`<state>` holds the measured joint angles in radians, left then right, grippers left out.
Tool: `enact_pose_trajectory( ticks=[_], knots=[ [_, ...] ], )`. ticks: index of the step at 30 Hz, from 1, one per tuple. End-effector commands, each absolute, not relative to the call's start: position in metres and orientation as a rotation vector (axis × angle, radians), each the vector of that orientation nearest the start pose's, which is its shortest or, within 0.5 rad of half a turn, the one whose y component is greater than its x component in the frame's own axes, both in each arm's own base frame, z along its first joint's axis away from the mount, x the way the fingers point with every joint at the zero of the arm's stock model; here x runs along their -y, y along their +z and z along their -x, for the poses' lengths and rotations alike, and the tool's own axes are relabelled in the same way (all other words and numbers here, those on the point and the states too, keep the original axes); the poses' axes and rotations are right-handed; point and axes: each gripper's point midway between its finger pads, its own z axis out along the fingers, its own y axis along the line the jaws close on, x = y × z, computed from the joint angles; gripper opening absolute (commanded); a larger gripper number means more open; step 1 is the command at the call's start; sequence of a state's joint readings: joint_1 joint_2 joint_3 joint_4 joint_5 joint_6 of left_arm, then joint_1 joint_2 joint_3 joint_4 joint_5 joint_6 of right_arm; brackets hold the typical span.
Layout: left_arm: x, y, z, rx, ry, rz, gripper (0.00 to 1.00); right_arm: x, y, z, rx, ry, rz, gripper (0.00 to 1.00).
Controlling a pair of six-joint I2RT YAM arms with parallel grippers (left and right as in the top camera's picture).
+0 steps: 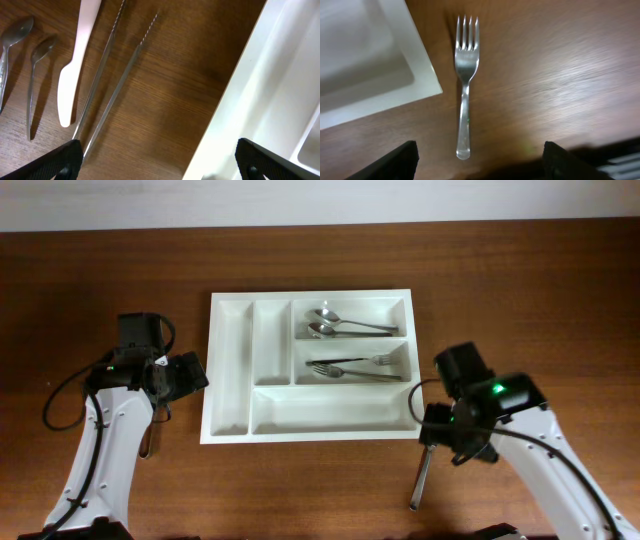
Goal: Pack container
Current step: 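Grasp the last silver fork below the tray with the right gripper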
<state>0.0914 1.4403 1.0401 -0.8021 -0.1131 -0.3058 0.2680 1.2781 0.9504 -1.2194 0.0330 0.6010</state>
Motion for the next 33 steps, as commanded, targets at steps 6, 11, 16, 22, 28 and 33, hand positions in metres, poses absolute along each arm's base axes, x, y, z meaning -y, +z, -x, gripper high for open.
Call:
enact_pose_trajectory(
  ticks=[6, 11, 16, 22, 28, 33],
  knots=[
    [-0.052, 0.112, -0.324, -2.688, 0.112, 0.561, 0.99, -0.062, 0.041, -0.167, -3.132, 0.138, -0.616, 0.79],
    [-0.052, 0.112, -0.324, -2.688, 0.112, 0.561, 0.99, -0.064, 0.023, -0.174, -3.085, 0.173, -0.603, 0.63],
    [-0.052, 0.112, -0.324, -2.688, 0.112, 0.561, 0.99, -0.063, 0.006, -0.173, -3.087, 0.153, -0.64, 0.62],
    [-0.052, 0.112, -0.324, -2.688, 0.112, 0.561, 0.99, -0.061, -0.006, -0.18, -3.088, 0.114, -0.642, 0.48],
    [-0.052, 0.112, -0.324, -2.688, 0.112, 0.561, 0.99, -0.059, -0.017, -0.177, -3.126, 0.078, -0.651, 0.17],
    [-0.052, 0.112, -0.324, -2.688, 0.112, 0.561, 0.99, -0.055, -0.018, -0.178, -3.119, 0.043, -0.651, 0.04]
  ],
)
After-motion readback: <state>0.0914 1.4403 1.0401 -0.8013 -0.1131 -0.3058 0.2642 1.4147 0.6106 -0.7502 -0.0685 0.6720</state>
